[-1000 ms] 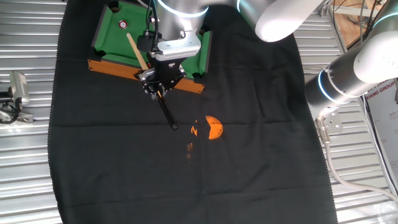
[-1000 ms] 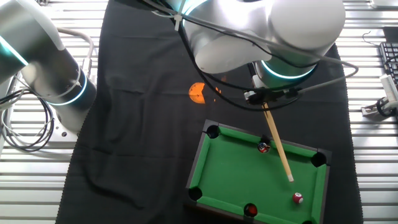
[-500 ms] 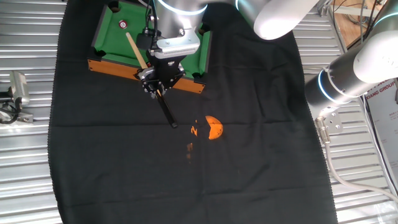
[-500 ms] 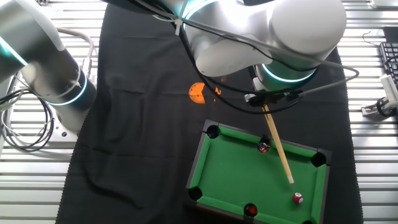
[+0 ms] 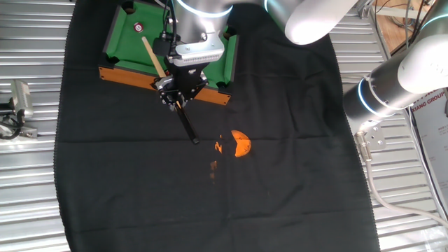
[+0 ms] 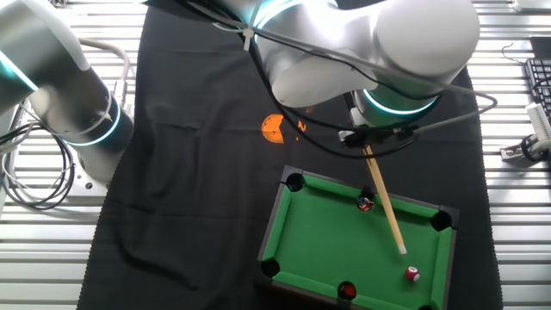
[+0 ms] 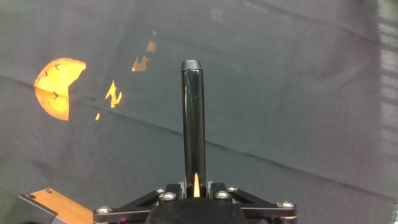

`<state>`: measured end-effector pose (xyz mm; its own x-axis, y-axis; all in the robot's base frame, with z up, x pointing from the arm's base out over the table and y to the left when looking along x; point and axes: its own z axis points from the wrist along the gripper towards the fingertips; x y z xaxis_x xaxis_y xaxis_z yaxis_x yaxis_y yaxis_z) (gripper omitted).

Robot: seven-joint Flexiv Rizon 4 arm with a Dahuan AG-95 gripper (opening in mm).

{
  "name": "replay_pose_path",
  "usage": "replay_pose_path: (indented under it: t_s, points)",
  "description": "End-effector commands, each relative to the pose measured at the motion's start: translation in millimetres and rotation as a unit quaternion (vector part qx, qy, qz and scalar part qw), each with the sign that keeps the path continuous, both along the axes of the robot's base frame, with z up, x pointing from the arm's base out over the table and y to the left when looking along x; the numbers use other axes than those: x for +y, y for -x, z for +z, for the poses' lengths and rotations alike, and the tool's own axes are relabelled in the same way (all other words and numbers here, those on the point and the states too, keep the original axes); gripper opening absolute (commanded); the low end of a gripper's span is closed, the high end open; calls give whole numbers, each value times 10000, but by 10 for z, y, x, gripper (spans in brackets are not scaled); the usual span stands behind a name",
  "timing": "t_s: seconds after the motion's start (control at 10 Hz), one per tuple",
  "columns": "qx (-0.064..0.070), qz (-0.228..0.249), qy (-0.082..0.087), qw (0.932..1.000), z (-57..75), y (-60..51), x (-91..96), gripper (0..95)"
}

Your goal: Hit the pool ball

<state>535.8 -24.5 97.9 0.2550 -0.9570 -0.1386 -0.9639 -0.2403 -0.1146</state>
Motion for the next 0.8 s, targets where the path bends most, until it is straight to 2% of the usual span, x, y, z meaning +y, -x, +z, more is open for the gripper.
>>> replay_pose_path:
  t_s: [0.1,0.5,0.8]
  points:
    - [4,9,-15,10000,-5,1,0,0]
    - [-15,-52,-37,10000,-5,1,0,0]
    - [81,-159,-63,9998,-5,1,0,0]
